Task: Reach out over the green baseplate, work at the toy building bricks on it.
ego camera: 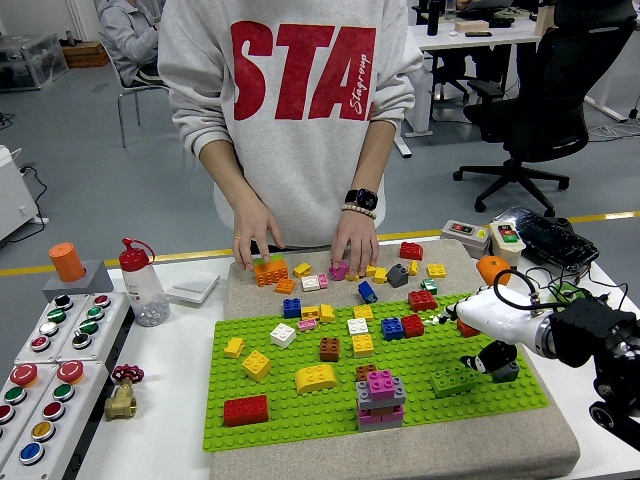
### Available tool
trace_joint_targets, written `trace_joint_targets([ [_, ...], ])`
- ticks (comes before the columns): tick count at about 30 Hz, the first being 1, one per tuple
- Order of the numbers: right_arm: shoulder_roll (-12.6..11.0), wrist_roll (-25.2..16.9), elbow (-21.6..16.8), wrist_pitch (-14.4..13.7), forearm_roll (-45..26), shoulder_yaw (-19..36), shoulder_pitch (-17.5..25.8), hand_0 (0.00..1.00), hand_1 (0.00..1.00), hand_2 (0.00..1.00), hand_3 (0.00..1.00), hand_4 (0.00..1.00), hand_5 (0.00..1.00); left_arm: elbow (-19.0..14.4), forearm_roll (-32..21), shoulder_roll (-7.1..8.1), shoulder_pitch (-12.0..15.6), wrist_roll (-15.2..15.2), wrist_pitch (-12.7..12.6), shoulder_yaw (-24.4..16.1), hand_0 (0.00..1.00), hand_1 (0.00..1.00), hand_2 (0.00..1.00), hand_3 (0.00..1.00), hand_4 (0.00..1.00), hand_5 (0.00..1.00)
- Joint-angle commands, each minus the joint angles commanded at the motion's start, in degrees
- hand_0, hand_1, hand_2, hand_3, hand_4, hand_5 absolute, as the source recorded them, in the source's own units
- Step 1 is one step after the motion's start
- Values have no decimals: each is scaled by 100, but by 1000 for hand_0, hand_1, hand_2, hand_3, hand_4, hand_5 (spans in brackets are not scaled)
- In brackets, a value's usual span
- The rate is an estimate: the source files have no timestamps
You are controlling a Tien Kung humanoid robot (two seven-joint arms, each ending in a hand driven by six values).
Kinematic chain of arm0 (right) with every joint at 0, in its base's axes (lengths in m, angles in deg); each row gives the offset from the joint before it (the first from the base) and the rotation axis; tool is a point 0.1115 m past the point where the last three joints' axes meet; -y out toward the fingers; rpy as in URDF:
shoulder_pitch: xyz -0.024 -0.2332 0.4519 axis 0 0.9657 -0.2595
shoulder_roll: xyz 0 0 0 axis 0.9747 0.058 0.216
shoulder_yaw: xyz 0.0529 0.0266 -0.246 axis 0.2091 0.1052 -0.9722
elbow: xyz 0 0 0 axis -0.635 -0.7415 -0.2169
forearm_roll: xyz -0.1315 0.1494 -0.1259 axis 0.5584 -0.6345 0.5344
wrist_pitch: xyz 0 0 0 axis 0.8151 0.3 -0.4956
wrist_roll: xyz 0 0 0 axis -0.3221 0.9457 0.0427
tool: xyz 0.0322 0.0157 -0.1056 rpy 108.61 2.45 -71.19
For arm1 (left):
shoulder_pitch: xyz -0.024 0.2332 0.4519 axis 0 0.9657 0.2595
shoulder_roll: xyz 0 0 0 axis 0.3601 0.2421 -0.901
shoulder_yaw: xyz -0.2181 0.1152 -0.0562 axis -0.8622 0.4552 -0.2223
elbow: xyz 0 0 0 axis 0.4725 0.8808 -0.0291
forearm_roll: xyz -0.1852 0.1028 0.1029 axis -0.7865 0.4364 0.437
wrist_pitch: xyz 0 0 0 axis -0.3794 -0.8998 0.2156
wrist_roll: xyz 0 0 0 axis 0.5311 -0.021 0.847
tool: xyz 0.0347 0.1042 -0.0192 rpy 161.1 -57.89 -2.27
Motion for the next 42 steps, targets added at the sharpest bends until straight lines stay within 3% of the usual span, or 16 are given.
trace_joint_targets([
  [15,182,-90,357,66,83,-394,-18,888,825,829,867,736,296,-6,19,-4,3,20,10,-2,633,600,609,415,308,935],
  [23,308,-97,514,-35,102,-499,-14,890,822,824,852,749,298,-5,22,-1,-3,18,12,3,632,600,608,415,308,935],
  [26,399,-77,610,-193,92,-563,-35,890,822,824,852,749,298,-6,32,0,-6,20,16,4,632,600,608,415,308,935],
  [32,483,-42,700,-376,47,-623,-72,884,814,793,828,755,311,-8,36,0,-8,21,19,9,634,600,609,415,308,938],
  [33,499,-28,724,-417,23,-635,-79,867,775,738,761,718,307,-8,37,0,-8,22,20,10,633,599,609,413,308,936],
  [36,532,1,774,-505,-18,-657,-92,867,775,738,761,718,307,-9,41,-1,-9,24,23,10,633,599,609,413,308,936],
  [42,561,9,845,-475,-26,-656,-99,848,742,691,720,696,296,-9,33,-2,-11,22,27,22,631,599,607,414,308,938],
])
